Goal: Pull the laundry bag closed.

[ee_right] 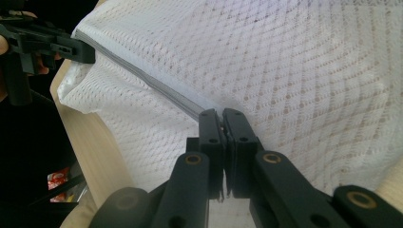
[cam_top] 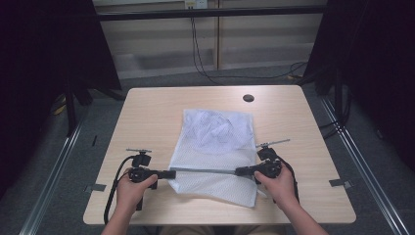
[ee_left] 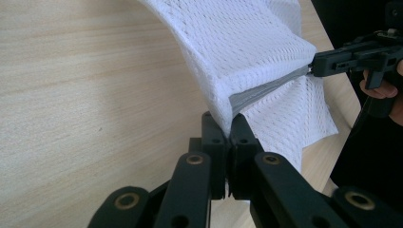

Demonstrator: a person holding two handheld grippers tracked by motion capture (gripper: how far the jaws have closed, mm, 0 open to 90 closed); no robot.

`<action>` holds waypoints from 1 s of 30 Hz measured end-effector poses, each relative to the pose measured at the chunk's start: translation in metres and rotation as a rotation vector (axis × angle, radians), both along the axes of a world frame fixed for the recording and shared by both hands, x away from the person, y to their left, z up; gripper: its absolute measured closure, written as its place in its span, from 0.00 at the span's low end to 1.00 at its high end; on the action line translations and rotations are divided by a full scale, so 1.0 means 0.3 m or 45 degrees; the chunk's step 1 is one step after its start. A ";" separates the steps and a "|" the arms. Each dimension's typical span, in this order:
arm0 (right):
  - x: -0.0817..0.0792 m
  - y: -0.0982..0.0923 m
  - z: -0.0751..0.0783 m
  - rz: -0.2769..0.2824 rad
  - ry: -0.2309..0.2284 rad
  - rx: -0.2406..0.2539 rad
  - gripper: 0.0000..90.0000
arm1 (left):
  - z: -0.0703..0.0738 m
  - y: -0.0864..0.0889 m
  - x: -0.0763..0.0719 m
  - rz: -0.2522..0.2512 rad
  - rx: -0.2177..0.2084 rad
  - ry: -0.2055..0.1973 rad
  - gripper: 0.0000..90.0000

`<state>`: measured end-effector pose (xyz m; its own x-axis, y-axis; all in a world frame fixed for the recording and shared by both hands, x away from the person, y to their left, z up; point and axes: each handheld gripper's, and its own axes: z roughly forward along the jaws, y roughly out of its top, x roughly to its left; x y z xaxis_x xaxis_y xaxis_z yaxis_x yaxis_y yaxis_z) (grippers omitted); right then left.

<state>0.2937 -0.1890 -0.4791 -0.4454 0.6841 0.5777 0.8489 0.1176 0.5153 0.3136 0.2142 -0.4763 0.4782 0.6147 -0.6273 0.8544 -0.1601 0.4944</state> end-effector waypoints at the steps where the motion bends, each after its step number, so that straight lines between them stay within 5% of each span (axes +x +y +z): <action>1: 0.000 0.000 0.000 -0.001 0.000 0.000 0.97 | 0.000 0.002 0.001 -0.009 0.008 -0.005 0.98; 30: -0.006 -0.020 0.001 -0.002 0.019 -0.002 0.97 | 0.000 0.010 0.001 -0.005 0.023 -0.010 0.98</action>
<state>0.2920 -0.1951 -0.4787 -0.4355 0.6857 0.5832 0.8568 0.1171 0.5022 0.3139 0.2174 -0.4764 0.4856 0.6243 -0.6120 0.8497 -0.1724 0.4983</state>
